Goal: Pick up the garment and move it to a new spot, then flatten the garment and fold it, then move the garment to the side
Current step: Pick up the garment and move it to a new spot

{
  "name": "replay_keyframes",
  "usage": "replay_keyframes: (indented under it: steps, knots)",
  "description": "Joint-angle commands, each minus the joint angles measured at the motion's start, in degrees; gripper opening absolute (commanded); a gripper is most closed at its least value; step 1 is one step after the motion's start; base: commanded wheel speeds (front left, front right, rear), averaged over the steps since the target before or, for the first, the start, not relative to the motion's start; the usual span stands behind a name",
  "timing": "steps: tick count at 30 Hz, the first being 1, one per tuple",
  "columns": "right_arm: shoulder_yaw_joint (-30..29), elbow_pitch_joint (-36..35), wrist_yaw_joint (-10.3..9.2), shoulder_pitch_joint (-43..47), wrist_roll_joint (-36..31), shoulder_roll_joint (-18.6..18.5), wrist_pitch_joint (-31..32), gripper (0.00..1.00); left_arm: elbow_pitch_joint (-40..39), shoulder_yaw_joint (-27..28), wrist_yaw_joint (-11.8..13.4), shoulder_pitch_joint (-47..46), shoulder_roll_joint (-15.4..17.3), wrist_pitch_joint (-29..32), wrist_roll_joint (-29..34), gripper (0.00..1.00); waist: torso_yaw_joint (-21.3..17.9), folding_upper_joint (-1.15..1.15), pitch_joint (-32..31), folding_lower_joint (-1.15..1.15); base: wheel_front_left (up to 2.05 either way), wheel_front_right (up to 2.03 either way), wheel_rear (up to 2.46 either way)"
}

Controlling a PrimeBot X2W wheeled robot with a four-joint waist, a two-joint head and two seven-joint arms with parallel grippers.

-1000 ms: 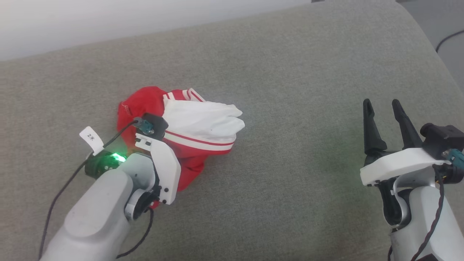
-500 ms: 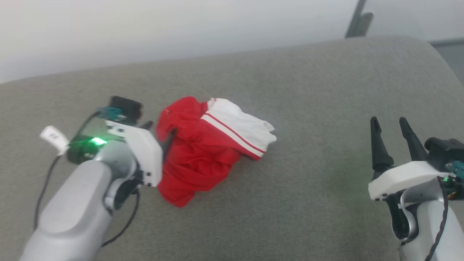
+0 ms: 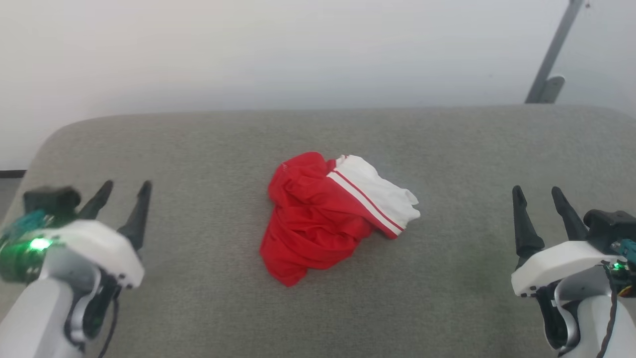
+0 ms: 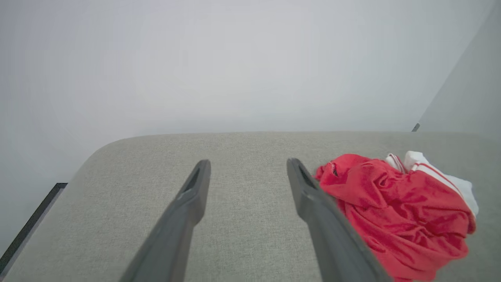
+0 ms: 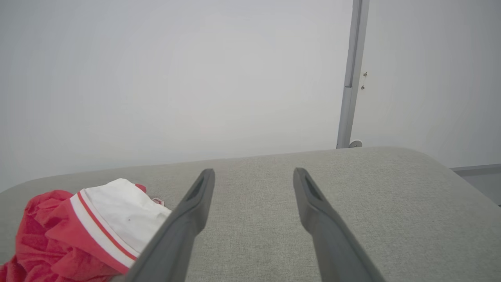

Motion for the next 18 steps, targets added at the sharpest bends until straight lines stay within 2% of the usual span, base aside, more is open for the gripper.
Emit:
replay_keyframes:
  steps: [1,8,10,18]
  knots:
    - [-0.2,-0.2,0.02,1.0,-0.2,-0.2,0.1,1.00,-0.5,1.3,0.3,2.4,0.7,-2.5,-0.6,1.00,1.2,0.00,-0.9,0.00,0.00,0.00,0.00]
    - [-0.5,-0.6,0.02,2.2,-0.1,-0.2,0.4,1.00,-1.0,5.3,-0.1,9.3,2.4,-11.8,-0.8,1.00,2.9,0.00,-1.6,0.00,0.00,0.00,0.00]
    - [-0.6,-0.8,0.02,2.3,0.0,-0.1,0.5,1.00,-1.4,5.7,-1.0,10.9,3.0,-14.3,0.0,1.00,3.2,0.00,-1.6,0.00,0.00,0.00,0.00]
    - [-0.6,-1.3,0.02,3.2,0.1,0.2,0.9,1.00,-0.4,8.7,-1.6,16.2,2.3,-17.2,-1.2,1.00,4.1,0.00,-1.7,0.00,0.00,0.00,0.00]
